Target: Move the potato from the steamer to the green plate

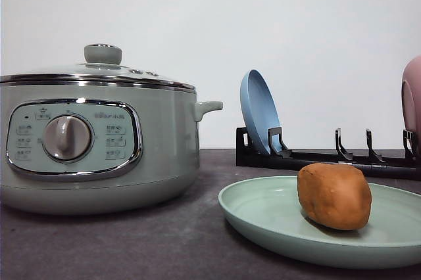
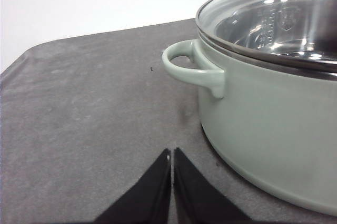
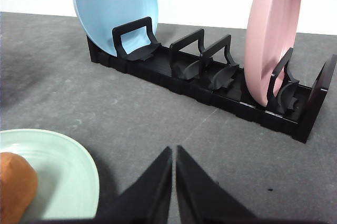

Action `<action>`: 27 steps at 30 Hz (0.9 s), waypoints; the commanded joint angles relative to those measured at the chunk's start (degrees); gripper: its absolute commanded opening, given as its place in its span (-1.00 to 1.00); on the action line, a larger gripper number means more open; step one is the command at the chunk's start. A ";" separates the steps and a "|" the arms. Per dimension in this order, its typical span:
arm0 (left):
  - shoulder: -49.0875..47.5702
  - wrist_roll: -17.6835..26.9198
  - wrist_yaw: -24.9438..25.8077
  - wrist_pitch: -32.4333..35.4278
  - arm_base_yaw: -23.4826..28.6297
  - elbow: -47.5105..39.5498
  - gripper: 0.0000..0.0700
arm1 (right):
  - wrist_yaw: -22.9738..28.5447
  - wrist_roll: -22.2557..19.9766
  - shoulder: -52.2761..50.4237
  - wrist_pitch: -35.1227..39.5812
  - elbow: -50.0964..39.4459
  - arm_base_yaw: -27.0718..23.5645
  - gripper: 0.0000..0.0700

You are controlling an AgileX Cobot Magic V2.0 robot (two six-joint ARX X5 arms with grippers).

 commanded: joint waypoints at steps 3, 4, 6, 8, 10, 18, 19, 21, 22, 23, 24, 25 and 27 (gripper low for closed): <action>-0.04 -0.35 -0.04 -1.44 0.00 -0.79 -1.00 | -0.04 0.39 -0.15 0.20 -0.24 -0.11 -1.00; -0.02 -0.35 -0.04 -1.44 0.00 -0.79 -1.00 | -0.04 0.39 -0.15 0.20 -0.24 -0.11 -1.00; -0.04 -0.35 -0.04 -1.44 0.00 -0.79 -1.00 | -0.04 0.39 -0.15 0.20 -0.24 -0.11 -1.00; -0.02 -0.35 -0.04 -1.44 0.00 -0.79 -1.00 | -0.04 0.39 -0.15 0.20 -0.24 -0.11 -1.00; -0.02 -0.35 -0.04 -1.44 0.00 -0.79 -1.00 | -0.04 0.40 -0.15 0.20 -0.24 -0.11 -1.00; -0.04 -0.35 -0.04 -1.44 0.00 -0.79 -1.00 | -0.04 0.39 -0.15 0.20 -0.24 -0.11 -1.00; -0.02 -0.33 -0.04 -1.44 0.00 -0.79 -1.00 | -0.04 0.39 -0.15 0.20 -0.24 -0.11 -1.00; -0.04 -0.35 -0.04 -1.46 0.00 -0.79 -1.00 | -0.04 0.39 -0.15 0.20 -0.24 -0.11 -1.00; -0.02 -0.35 -0.04 -1.44 0.00 -0.79 -1.00 | -0.04 0.39 -0.15 0.20 -0.24 -0.11 -1.00; -0.02 -0.33 -0.04 -1.44 0.00 -0.79 -1.00 | -0.04 0.39 -0.15 0.20 -0.24 -0.11 -1.00; -0.04 -0.35 -0.04 -1.44 0.00 -0.79 -1.00 | -0.04 0.39 -0.15 0.20 -0.24 -0.11 -1.00; -0.02 -0.33 -0.04 -1.44 0.00 -0.79 -1.00 | -0.04 0.39 -0.15 0.20 -0.24 -0.11 -1.00; -0.04 -0.35 -0.04 -1.44 0.00 -0.79 -1.00 | -0.04 0.39 -0.15 0.20 -0.24 -0.11 -1.00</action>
